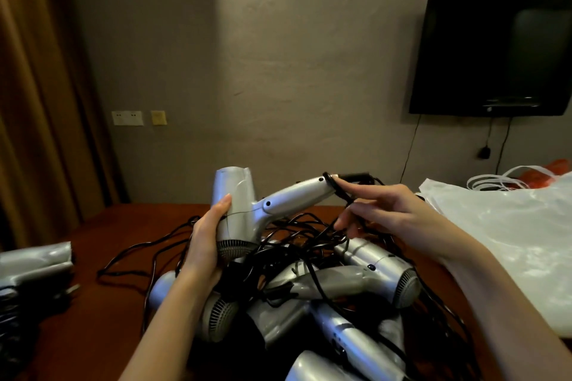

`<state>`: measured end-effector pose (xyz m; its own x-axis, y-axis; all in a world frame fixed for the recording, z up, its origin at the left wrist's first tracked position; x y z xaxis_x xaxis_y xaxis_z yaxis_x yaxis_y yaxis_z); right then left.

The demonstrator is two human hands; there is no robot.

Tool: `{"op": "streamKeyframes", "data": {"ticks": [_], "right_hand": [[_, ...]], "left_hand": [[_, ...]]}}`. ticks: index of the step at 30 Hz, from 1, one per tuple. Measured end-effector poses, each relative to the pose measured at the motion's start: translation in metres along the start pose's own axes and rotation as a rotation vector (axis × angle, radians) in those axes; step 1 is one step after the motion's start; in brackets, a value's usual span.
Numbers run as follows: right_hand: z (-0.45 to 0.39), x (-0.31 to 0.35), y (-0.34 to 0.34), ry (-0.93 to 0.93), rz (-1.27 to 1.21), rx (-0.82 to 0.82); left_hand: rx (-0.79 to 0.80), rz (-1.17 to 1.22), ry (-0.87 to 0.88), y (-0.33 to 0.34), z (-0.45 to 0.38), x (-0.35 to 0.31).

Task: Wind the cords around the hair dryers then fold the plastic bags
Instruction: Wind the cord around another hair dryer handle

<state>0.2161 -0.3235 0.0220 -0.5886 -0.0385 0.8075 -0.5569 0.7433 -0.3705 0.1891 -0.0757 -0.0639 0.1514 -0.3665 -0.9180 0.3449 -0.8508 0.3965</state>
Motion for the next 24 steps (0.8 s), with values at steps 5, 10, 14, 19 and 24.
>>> {"op": "streamKeyframes", "data": {"ticks": [5,10,14,19,24], "right_hand": [[-0.004,-0.015,0.009,0.051,-0.266,-0.114],[-0.003,-0.027,0.008,0.152,-0.249,-0.095],[0.004,-0.028,0.002,0.228,0.057,0.042],[0.006,-0.041,-0.010,0.271,0.465,0.049],[0.007,-0.036,-0.022,0.260,0.346,0.031]], "left_hand": [[0.064,0.042,-0.043,0.005,0.004,-0.001],[0.118,0.031,-0.083,0.010,0.005,0.000],[0.181,0.030,-0.097,0.014,0.007,0.001],[0.208,-0.042,-0.046,0.013,0.007,0.000],[0.186,-0.204,0.022,0.014,0.009,0.001]]}}
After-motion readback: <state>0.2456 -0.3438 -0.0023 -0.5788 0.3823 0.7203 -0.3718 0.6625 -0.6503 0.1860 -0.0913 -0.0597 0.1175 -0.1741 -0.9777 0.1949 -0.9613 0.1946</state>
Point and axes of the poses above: each hand's wrist, its own z-axis away from the middle knuckle, its own y-axis out of the palm, x = y × z, the point moved 7 cm from there along -z, towards the middle knuckle, and after that the axes turned 7 degrees about -y, right-handed, at the moved point
